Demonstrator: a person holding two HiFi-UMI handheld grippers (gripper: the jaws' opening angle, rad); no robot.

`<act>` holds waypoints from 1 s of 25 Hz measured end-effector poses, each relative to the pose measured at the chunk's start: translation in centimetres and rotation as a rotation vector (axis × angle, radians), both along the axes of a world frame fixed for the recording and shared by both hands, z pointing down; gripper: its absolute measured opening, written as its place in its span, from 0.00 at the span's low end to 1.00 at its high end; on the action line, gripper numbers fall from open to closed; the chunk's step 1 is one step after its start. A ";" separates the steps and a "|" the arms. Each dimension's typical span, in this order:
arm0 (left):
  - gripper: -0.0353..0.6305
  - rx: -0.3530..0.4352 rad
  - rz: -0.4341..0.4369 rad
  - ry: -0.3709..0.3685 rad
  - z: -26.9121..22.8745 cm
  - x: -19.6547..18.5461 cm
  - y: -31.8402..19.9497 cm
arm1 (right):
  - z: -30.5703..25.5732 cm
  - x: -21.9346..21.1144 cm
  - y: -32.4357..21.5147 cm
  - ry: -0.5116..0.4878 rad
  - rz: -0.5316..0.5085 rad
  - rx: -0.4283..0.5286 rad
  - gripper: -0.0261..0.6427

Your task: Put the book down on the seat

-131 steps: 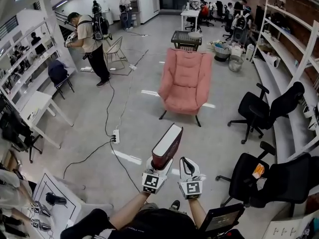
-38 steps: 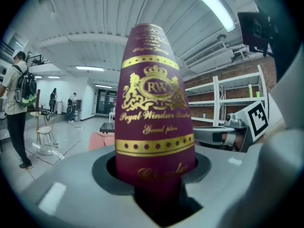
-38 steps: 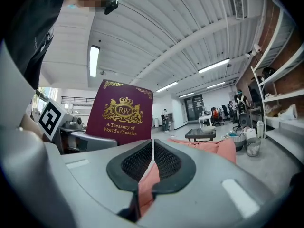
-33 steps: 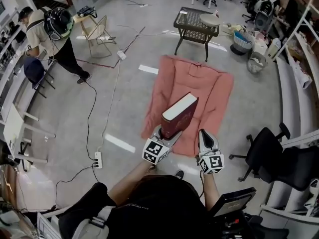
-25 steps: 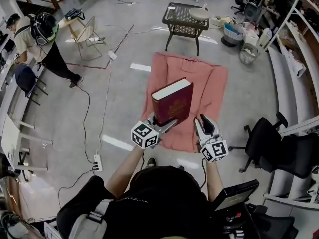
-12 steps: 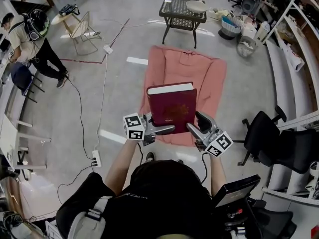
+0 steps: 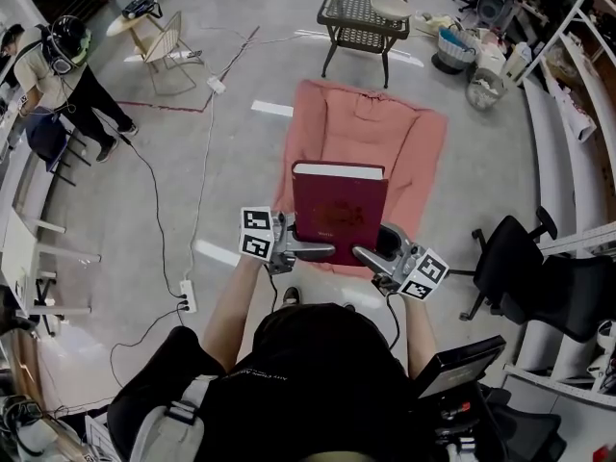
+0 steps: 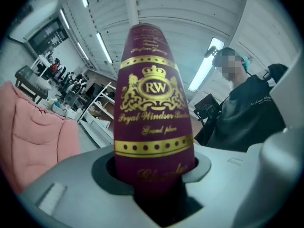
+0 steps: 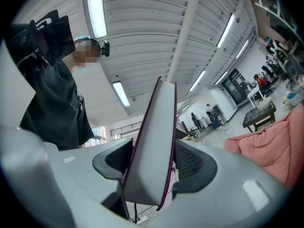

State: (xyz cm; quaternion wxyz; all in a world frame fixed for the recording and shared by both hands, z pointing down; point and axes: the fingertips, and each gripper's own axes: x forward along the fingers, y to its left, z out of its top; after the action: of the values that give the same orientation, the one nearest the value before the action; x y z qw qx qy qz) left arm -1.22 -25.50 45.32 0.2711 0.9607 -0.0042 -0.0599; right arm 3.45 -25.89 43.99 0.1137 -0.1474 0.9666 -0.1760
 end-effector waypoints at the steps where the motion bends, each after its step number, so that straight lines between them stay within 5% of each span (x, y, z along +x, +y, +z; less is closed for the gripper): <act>1: 0.40 -0.005 0.001 0.003 0.0 0.0 0.0 | 0.0 -0.1 0.0 -0.004 0.001 -0.007 0.47; 11: 0.40 -0.019 0.078 -0.028 1.0 1.5 0.6 | 1.0 -1.6 0.5 -0.012 -0.057 -0.085 0.43; 19: 0.45 0.068 -0.098 -0.017 0.9 1.7 -0.9 | 0.8 -0.8 -0.5 -0.054 0.013 -0.117 0.41; 25: 0.45 0.083 -0.147 0.019 0.0 0.2 -0.4 | 0.6 -1.5 0.1 -0.115 0.016 -0.151 0.41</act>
State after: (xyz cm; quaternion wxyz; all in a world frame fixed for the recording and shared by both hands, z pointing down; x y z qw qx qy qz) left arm -1.01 -25.95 45.33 0.2260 0.9676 -0.0696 -0.0889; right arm 1.93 -25.78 44.63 0.1591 -0.1530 0.9412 -0.2558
